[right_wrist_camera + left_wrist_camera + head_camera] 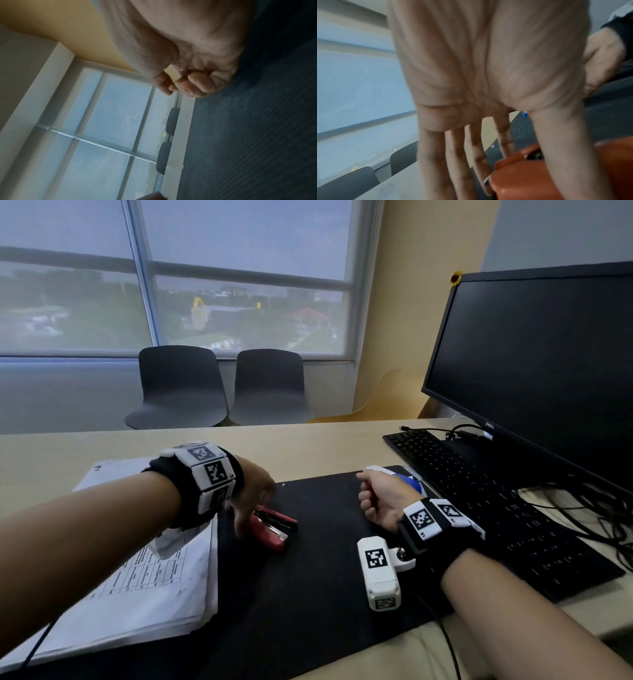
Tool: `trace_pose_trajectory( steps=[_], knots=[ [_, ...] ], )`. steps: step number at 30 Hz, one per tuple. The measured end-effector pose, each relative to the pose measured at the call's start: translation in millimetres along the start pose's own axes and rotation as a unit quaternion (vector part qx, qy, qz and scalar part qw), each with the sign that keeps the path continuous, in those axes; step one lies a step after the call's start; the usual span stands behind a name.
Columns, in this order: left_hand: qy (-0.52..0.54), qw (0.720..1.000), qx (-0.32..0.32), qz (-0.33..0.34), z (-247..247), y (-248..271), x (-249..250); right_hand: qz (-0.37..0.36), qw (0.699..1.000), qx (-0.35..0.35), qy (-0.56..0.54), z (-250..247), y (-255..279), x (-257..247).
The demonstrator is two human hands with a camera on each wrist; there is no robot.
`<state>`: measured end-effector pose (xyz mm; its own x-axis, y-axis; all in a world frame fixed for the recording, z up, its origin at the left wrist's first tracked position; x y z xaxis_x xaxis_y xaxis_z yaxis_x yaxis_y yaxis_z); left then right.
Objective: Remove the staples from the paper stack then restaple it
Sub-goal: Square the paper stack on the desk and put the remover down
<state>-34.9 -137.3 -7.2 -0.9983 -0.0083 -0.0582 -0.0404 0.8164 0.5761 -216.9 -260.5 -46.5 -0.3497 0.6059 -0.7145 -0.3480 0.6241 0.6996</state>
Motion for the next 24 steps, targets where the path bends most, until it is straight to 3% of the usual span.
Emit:
trace_pose_trajectory(
  steps=[3,6,9,15,18,24],
  knots=[
    [0.075,0.996,0.053,0.024,3,2,-3,-0.033,0.999,0.003,-0.039,-1,10,2],
    [0.256,0.961,0.087,0.061,0,1,0,-0.052,0.997,-0.007,-0.055,-6,21,5],
    [0.341,0.93,0.101,0.091,-13,-8,18,-0.049,0.998,-0.009,-0.04,-20,32,8],
    [0.364,0.918,0.103,0.122,-49,-42,62,-0.037,0.998,-0.016,-0.041,-73,57,6],
    [0.372,0.91,0.139,0.115,-67,-67,72,-0.04,0.997,-0.015,-0.062,-105,61,8],
    [0.334,0.923,0.157,0.111,-90,-89,96,-0.031,0.994,0.042,-0.098,-156,54,10]
  ],
)
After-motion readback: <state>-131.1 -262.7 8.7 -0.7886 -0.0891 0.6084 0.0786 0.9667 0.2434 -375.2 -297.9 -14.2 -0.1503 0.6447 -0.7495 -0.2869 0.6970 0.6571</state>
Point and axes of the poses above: each hand's wrist, its own y-axis away from the middle knuckle, its own z-axis out of the palm, x = y × z, the point moved 5 cm from there along -y, towards the middle knuckle, and after that the axes turned 15 degrees about z, right-handed, at the moved point
